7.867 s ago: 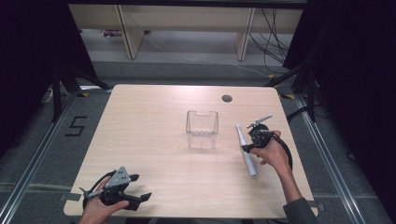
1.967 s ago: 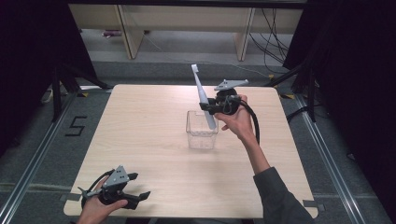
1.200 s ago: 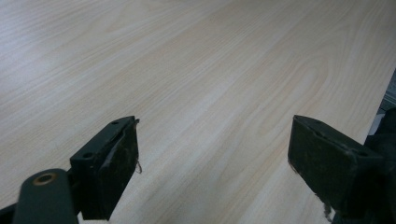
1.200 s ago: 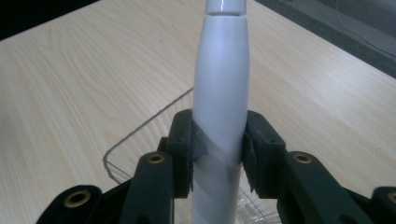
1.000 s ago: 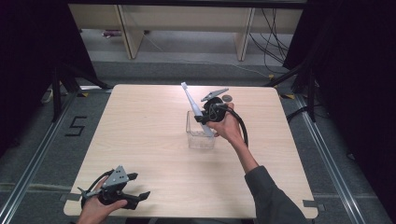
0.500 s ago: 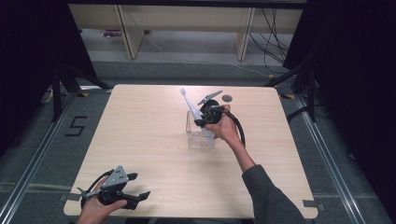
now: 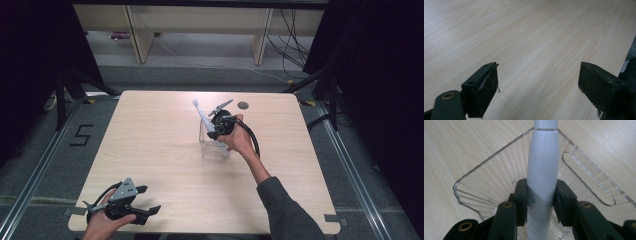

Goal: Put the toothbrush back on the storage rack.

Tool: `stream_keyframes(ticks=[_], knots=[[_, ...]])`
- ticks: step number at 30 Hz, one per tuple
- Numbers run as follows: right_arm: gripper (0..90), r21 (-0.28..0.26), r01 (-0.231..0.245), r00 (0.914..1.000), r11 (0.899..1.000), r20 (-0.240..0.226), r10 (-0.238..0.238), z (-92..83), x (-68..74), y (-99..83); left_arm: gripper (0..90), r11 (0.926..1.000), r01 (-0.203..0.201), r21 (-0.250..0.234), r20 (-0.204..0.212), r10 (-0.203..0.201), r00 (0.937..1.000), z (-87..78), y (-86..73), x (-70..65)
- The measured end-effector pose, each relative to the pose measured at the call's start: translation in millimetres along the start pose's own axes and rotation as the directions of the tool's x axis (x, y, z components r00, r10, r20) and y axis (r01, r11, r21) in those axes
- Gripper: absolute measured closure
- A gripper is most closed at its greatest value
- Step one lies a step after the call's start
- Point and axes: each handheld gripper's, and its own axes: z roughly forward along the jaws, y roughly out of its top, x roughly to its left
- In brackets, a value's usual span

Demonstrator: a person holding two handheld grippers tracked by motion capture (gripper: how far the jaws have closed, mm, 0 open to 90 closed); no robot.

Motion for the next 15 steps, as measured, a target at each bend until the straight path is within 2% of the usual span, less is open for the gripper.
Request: stream_keyframes(ticks=[4,6,7,9,10,11,13,15], knots=[[66.7,0.018,-0.012,0.9999,1.000,0.000,0.012,0.9,0.9,0.4,15.7,1.0000,0.005,0.001,0.001,-0.005,1.0000,-0.1,-0.1,-0.1],[66.7,0.012,-0.002,1.0000,1.000,0.000,0.002,2.0,0.2,0.3,15.7,1.0000,0.004,0.001,0.001,-0.004,1.0000,-0.2,0.0,-0.1],[66.6,0.032,-0.047,0.9989,0.998,0.002,0.047,1.4,2.4,0.1,15.7,1.0000,0.005,0.001,0.001,-0.005,1.0000,-0.2,-0.1,-0.2],[66.5,0.031,-0.049,0.9988,0.998,-0.005,0.049,2.1,2.8,0.2,15.7,1.0000,0.005,0.001,0.001,-0.005,1.0000,-0.2,-0.2,-0.3],[66.5,0.031,-0.049,0.9988,0.998,-0.005,0.049,2.1,2.8,0.2,15.7,1.0000,0.004,0.001,0.001,-0.004,1.0000,-0.3,-0.1,-0.2],[66.3,0.019,-0.017,0.9998,1.000,-0.008,0.018,2.7,1.3,0.4,15.8,1.0000,0.005,0.001,0.001,-0.005,1.0000,-0.2,0.0,-0.3],[66.2,0.020,-0.023,0.9997,1.000,-0.008,0.023,2.4,1.9,0.4,15.7,1.0000,0.004,0.001,0.001,-0.004,1.0000,-0.2,-0.1,-0.3],[66.0,0.015,-0.006,1.0000,1.000,0.001,0.006,2.1,0.7,0.3,15.7,1.0000,0.000,0.008,0.007,0.000,1.0000,0.0,0.0,0.1]])
